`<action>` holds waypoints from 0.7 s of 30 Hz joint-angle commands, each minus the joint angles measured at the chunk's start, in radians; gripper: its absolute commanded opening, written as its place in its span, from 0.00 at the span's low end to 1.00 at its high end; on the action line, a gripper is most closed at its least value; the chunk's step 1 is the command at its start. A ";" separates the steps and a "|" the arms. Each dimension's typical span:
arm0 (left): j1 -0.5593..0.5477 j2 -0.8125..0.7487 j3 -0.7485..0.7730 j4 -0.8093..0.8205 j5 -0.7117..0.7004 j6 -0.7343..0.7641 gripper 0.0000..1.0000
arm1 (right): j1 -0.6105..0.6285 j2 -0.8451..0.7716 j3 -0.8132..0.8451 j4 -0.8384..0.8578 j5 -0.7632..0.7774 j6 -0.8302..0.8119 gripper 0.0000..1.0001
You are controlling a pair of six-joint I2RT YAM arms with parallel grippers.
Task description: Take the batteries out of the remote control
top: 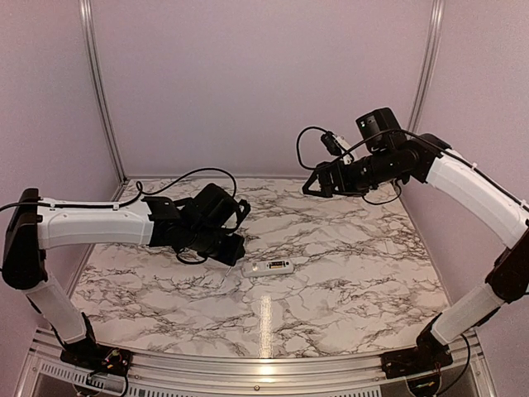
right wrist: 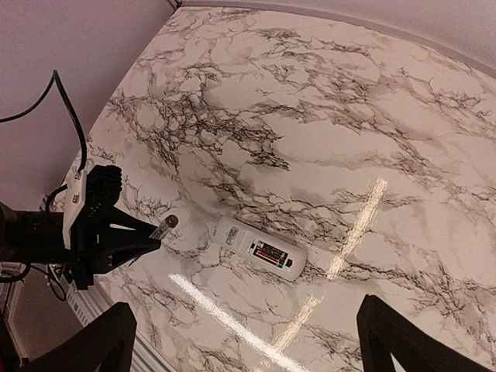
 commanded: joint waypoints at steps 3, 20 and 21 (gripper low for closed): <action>-0.005 -0.084 0.028 0.095 0.040 0.171 0.11 | -0.024 -0.004 0.011 0.005 -0.070 0.025 0.98; -0.005 -0.079 0.132 0.146 0.030 0.381 0.10 | -0.025 0.100 0.019 0.058 -0.308 0.252 0.97; -0.005 -0.079 0.131 0.155 0.027 0.388 0.10 | -0.025 0.105 0.018 0.059 -0.312 0.274 0.96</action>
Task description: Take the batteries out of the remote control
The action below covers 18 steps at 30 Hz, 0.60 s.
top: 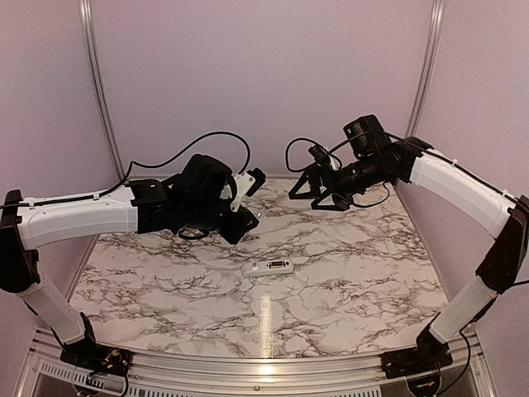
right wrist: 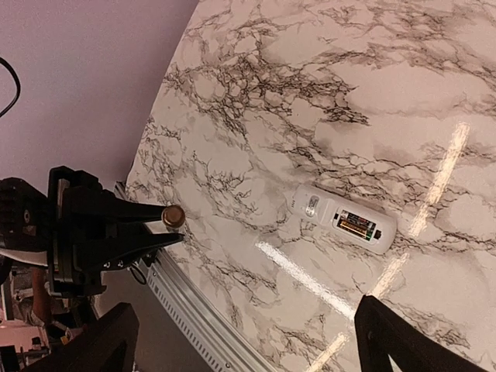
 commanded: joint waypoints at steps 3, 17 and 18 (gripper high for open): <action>-0.004 -0.019 0.015 0.092 -0.053 0.070 0.10 | -0.008 0.029 0.016 0.045 -0.067 0.179 0.94; -0.005 -0.023 0.000 0.176 -0.023 0.239 0.09 | -0.008 0.068 0.001 0.181 -0.162 0.502 0.86; -0.005 -0.021 0.002 0.177 -0.016 0.246 0.09 | -0.007 0.072 -0.002 0.188 -0.174 0.509 0.85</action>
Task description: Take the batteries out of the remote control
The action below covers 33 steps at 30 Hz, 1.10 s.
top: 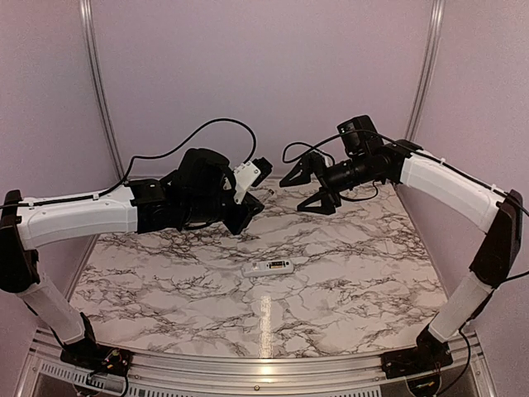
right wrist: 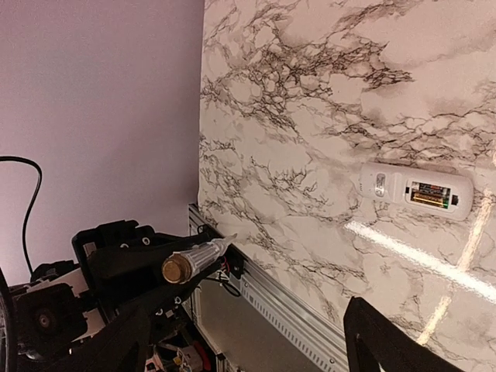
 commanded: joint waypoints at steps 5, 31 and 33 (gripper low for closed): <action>-0.005 -0.002 0.022 0.013 0.057 0.090 0.09 | 0.007 0.037 0.008 0.077 -0.086 0.103 0.81; -0.076 0.072 0.070 -0.029 0.014 0.199 0.08 | 0.086 0.087 0.038 0.055 -0.132 0.132 0.51; -0.076 0.070 0.068 -0.026 0.003 0.201 0.08 | 0.087 0.082 0.037 0.039 -0.132 0.125 0.47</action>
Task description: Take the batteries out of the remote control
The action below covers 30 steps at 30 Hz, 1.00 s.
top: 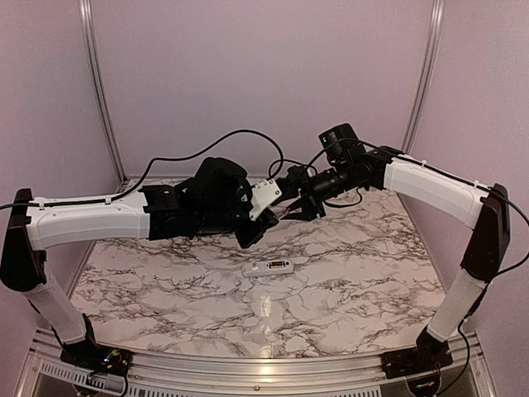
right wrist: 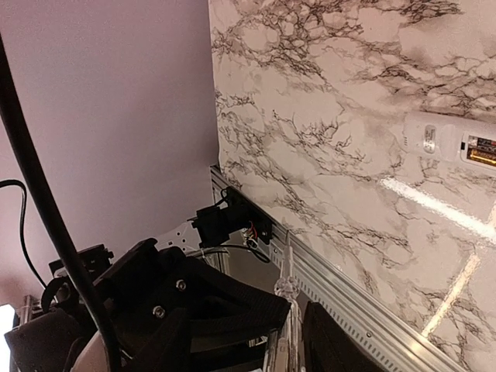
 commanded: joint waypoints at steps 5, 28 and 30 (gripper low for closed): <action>-0.006 0.006 0.024 -0.006 -0.047 0.024 0.07 | 0.016 -0.009 0.032 -0.066 0.001 -0.034 0.43; -0.012 -0.004 0.017 0.002 -0.054 0.039 0.07 | 0.033 0.021 0.034 -0.090 0.044 -0.060 0.23; -0.012 -0.007 0.013 0.006 -0.055 0.040 0.07 | 0.033 0.024 0.034 -0.092 0.047 -0.063 0.21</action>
